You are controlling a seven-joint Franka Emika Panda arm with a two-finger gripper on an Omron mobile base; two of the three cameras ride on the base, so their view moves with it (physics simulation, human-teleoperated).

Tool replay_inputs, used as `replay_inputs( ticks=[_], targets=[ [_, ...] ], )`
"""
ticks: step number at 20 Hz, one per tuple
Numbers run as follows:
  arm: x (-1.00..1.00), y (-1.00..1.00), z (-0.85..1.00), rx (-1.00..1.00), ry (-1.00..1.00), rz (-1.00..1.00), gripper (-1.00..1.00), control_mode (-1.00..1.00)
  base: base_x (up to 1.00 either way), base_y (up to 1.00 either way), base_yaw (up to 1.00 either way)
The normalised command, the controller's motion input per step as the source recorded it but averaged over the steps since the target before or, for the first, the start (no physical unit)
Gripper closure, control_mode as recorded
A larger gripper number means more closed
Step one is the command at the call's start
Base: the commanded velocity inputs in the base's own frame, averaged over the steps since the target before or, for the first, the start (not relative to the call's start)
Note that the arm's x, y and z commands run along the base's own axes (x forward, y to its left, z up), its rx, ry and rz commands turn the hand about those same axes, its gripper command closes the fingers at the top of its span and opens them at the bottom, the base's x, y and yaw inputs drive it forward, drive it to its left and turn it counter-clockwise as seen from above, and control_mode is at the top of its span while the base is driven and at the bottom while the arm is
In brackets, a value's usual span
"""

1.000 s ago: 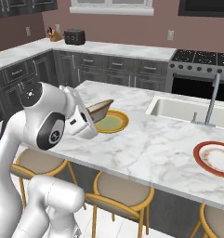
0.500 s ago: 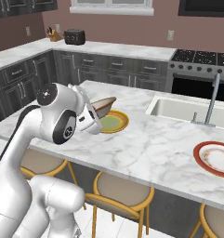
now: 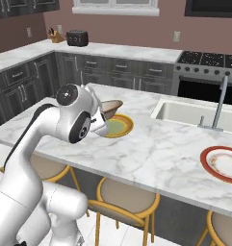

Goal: Move the bowls from the cabinet to the plates on the dining table.

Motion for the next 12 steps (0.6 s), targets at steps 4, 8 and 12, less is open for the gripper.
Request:
replay_inputs(
  ticks=[4, 8, 12],
  targets=[
    [0.32, 0.02, -0.23, 0.05, -0.04, 0.00, 1.00, -1.00, 0.00, 0.00, 0.00],
    [0.12, 0.00, -0.24, 0.01, -0.17, 0.00, 1.00, -1.00, 0.00, 0.00, 0.00],
    [0.06, 0.00, -0.25, 0.02, -0.19, 0.00, 1.00, -1.00, 0.00, 0.00, 0.00]
  ],
)
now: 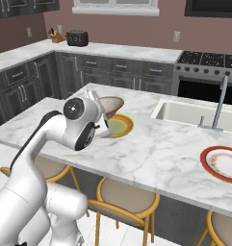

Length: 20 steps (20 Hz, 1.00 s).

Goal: Move the bowls from the cabinet to the plates on the dining table.

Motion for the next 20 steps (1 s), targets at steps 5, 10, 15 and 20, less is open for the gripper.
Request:
replay_inputs(
  ticks=[5, 10, 15, 20],
  targets=[
    [0.07, 0.00, -0.10, 0.07, -0.08, 0.00, 1.00, -1.00, 0.00, 0.00, 0.00],
    [0.00, 0.00, 0.00, 0.00, 0.00, 0.00, 1.00, -1.00, 0.00, 0.00, 0.00],
    [0.11, -0.06, 0.00, 0.02, 0.05, 0.02, 1.00, -1.00, 0.00, 0.00, 0.00],
    [0.29, -0.13, 0.00, 0.07, 0.12, 0.06, 1.00, -1.00, 0.00, 0.00, 0.00]
  ],
)
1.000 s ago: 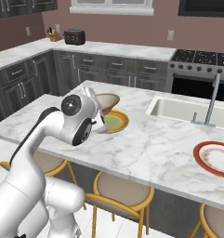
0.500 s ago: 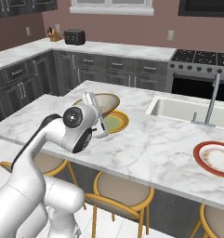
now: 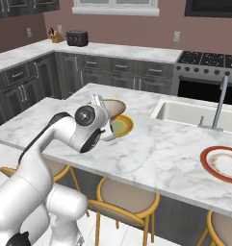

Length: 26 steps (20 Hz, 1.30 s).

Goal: Move the bowls from the cabinet to the plates on the dining table.

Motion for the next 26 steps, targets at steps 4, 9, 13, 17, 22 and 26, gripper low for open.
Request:
replay_inputs(
  ticks=[4, 9, 13, 17, 22, 26],
  targets=[
    [0.26, -0.16, 0.00, 0.12, 0.13, 0.10, 1.00, -1.00, 0.00, 0.00, 0.00],
    [0.06, -0.02, -0.01, 0.06, 0.00, 0.03, 1.00, -1.00, 0.00, 0.00, 0.00],
    [0.04, 0.00, -0.03, 0.00, 0.00, 0.00, 1.00, -1.00, 0.00, 0.00, 0.00],
    [0.06, 0.00, -0.14, 0.00, 0.00, 0.00, 1.00, -1.00, 0.00, 0.00, 0.00],
    [0.08, 0.00, -0.22, -0.01, 0.00, 0.00, 1.00, -1.00, 0.00, 0.00, 0.00],
    [0.19, 0.00, -0.20, 0.00, -0.01, 0.00, 1.00, -1.00, 0.00, 0.00, 0.00]
  ],
)
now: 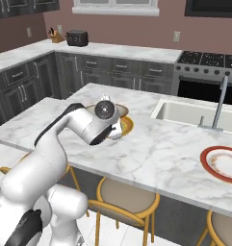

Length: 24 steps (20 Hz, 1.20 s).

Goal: Move the bowls from the cabinet to the plates on the dining table.

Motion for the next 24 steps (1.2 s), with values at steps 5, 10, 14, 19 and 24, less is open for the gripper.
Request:
replay_inputs(
  ticks=[5, 10, 14, 19, 24],
  targets=[
    [0.44, 0.00, -0.22, 0.00, 0.00, 0.00, 1.00, -1.00, 0.00, 0.00, 0.00],
    [0.37, -0.06, -0.23, 0.00, 0.00, 0.00, 1.00, -1.00, 0.00, 0.00, 0.00],
    [0.18, -0.19, -0.22, 0.00, 0.00, 0.00, 1.00, -1.00, 0.00, 0.00, 0.00],
    [0.22, -0.08, -0.17, 0.00, 0.00, 0.00, 1.00, -1.00, 0.00, 0.00, 0.00],
    [0.38, 0.00, -0.18, 0.00, 0.00, 0.00, 1.00, -1.00, 0.00, 0.00, 0.00]
  ],
)
